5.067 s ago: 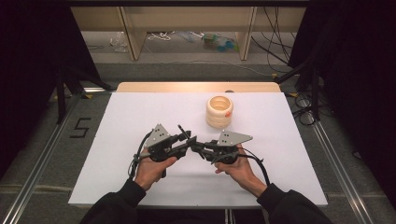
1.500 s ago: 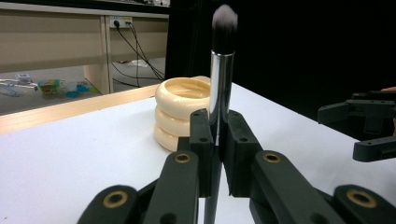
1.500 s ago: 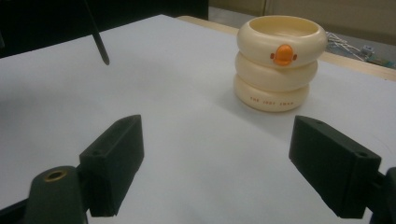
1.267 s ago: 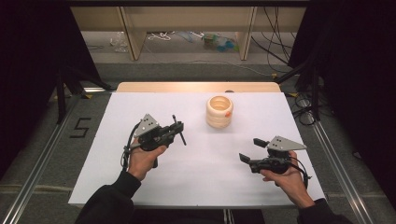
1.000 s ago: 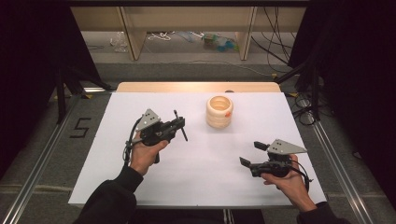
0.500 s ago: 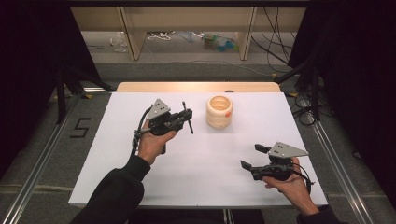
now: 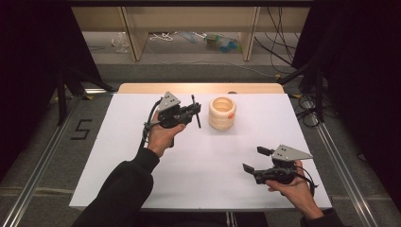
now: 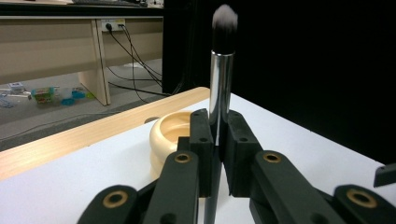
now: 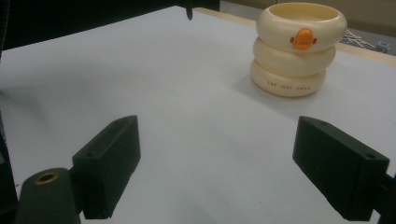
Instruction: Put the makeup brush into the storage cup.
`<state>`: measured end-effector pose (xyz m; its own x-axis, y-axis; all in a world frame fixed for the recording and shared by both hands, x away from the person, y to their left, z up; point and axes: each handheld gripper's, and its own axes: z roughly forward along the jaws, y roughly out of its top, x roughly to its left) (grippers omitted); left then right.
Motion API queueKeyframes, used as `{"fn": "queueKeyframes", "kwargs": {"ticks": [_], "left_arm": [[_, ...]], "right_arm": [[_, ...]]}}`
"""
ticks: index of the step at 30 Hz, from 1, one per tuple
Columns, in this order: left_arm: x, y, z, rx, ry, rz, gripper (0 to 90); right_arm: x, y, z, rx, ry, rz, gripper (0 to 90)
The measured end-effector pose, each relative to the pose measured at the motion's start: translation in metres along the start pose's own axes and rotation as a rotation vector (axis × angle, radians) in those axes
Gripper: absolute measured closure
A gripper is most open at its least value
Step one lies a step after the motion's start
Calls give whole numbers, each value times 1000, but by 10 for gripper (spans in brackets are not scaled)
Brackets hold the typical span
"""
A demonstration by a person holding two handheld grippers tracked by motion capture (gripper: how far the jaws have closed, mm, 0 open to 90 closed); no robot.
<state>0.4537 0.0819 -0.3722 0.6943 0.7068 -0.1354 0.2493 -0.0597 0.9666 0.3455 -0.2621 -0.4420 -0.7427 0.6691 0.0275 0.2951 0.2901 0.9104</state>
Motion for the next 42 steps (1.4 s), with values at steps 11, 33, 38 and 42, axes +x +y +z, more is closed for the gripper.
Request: {"fn": "queueKeyframes", "kwargs": {"ticks": [11,33,38,42], "left_arm": [[0,13,24,6,3,26,834],[-1,34,64,-3,25,29,834],[2,37,73,3,42,26,834],[4,43,79,-5,46,29,834]], "right_arm": [[0,0,0,9,3,4,164],[0,0,1,7,10,-7,166],[0,0,2,12,17,-10,166],[1,1,2,7,18,-12,166]]}}
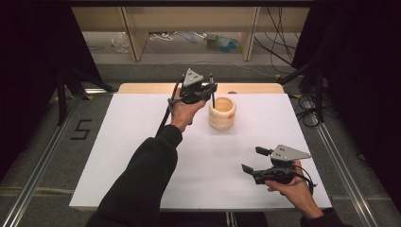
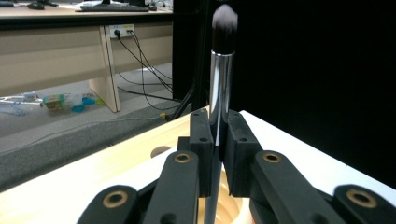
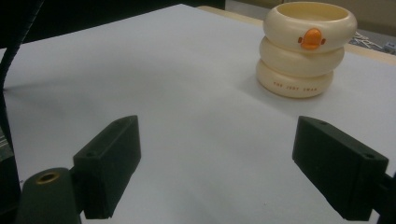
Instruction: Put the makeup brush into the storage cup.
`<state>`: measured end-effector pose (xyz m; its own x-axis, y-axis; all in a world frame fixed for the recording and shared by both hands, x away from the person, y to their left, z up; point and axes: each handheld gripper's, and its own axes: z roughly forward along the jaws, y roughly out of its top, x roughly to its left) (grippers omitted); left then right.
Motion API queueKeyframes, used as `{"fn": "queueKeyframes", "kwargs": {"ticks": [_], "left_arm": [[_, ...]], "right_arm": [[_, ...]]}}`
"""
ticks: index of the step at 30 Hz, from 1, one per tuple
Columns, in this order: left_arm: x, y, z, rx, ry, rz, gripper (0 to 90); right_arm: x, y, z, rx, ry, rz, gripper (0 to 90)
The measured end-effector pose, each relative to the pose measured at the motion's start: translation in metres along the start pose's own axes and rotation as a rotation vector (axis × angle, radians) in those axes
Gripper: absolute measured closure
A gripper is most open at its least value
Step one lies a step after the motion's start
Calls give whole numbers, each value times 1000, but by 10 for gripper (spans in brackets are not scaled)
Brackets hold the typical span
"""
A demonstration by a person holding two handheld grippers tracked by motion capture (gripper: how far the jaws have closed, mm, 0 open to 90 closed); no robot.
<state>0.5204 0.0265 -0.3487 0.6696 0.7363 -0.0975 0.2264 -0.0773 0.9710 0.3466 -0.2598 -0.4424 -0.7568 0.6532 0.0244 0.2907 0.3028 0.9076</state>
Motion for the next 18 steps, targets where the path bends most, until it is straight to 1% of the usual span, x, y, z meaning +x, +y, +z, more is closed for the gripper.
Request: {"fn": "queueKeyframes", "kwargs": {"ticks": [2,3,4,5,8,9,11,12,13,14,18], "left_arm": [[1,2,3,4,5,8,834],[1,2,5,4,8,8,834],[1,3,6,4,8,8,834],[1,3,7,4,9,7,834],[1,3,11,6,12,13,834],[2,4,13,8,15,21,834],[3,4,15,-1,18,4,834],[4,5,16,-1,18,2,834],[3,5,17,1,22,9,834],[3,5,18,4,21,12,834],[3,3,23,4,24,4,834]], "right_arm": [[0,0,0,-4,-1,-3,166],[1,1,-1,11,-6,-3,167],[1,1,-1,14,-4,0,167],[0,1,0,11,-11,-10,168],[1,1,0,12,-9,-11,168],[1,1,0,13,-9,-13,167],[1,1,0,15,-4,-12,168],[1,1,0,16,-3,-12,167],[1,1,0,18,-3,-12,168],[1,0,1,3,4,-12,168],[1,0,1,3,4,-12,168]]}}
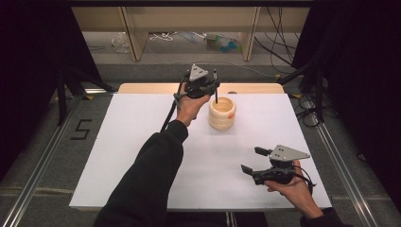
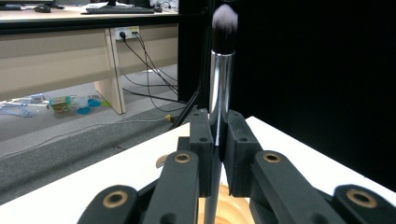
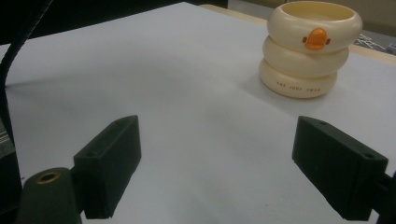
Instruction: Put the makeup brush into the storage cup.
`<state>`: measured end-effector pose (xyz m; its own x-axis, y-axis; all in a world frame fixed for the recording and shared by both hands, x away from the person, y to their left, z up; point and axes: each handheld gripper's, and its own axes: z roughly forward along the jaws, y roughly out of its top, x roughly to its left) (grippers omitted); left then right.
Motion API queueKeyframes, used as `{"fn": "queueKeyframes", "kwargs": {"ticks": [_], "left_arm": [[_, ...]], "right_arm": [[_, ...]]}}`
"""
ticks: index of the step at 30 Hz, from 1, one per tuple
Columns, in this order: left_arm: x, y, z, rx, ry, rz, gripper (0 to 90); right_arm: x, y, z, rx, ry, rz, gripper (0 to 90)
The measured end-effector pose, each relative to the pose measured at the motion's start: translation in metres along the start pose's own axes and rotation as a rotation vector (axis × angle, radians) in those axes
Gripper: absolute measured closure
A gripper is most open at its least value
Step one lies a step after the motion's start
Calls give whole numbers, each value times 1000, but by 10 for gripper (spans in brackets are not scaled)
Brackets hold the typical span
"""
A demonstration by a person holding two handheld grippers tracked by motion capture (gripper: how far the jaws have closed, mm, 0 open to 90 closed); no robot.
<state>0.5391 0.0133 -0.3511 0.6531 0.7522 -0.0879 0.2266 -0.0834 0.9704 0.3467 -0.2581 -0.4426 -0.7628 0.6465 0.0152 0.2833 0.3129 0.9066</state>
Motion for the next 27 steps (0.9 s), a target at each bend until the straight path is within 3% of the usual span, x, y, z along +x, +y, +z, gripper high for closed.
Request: {"fn": "queueKeyframes", "kwargs": {"ticks": [3,11,27], "left_arm": [[1,-2,5,21,7,10,834],[0,0,14,10,4,-10,834],[-7,-12,31,64,-1,16,833]], "right_arm": [[1,0,0,0,0,1,167],[0,0,1,6,6,-4,168],[1,1,0,7,11,-6,169]]}}
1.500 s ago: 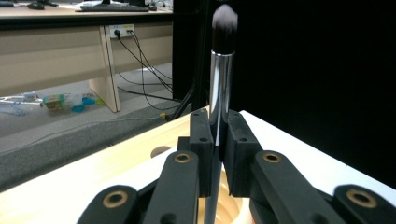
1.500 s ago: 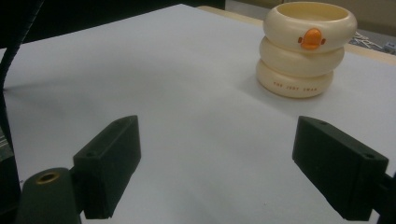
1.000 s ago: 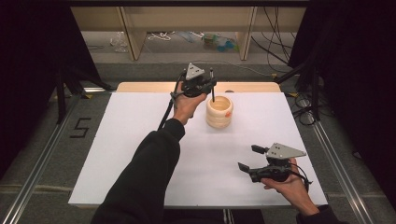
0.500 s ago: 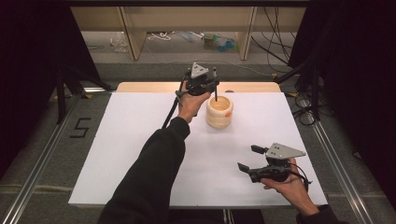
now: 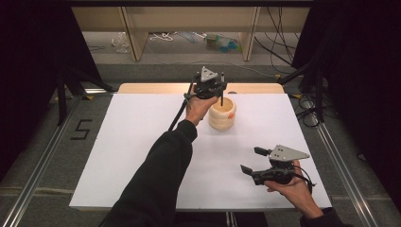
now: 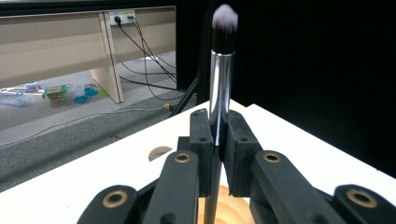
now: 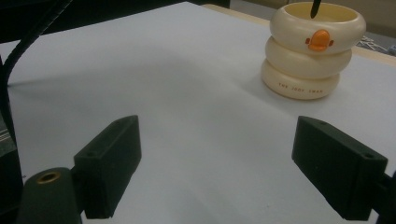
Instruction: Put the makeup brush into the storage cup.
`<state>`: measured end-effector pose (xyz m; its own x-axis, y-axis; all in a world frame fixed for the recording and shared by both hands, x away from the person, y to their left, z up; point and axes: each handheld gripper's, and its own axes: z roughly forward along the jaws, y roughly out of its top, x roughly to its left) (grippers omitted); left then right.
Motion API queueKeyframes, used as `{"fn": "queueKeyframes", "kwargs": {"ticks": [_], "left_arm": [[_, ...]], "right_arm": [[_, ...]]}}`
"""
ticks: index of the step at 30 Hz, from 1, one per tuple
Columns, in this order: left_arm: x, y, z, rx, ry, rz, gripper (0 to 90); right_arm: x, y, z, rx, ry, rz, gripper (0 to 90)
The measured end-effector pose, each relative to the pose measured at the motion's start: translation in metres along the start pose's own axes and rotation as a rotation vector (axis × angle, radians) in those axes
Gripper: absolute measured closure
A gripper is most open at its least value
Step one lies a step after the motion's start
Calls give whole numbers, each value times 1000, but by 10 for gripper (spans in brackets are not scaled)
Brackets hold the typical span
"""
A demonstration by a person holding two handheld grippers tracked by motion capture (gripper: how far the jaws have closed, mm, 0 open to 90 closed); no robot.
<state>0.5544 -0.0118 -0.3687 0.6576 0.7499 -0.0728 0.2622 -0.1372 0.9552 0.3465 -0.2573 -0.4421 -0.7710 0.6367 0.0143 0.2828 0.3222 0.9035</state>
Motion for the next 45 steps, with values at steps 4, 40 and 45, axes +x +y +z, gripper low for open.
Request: {"fn": "queueKeyframes", "kwargs": {"ticks": [4,40,45], "left_arm": [[0,-5,2,12,0,0,833],[17,-26,-15,99,7,-38,185],[22,-23,-27,78,13,-35,180]], "right_arm": [[0,0,0,1,1,1,169],[1,1,1,24,-3,-12,172],[1,0,3,9,4,-10,172]]}}
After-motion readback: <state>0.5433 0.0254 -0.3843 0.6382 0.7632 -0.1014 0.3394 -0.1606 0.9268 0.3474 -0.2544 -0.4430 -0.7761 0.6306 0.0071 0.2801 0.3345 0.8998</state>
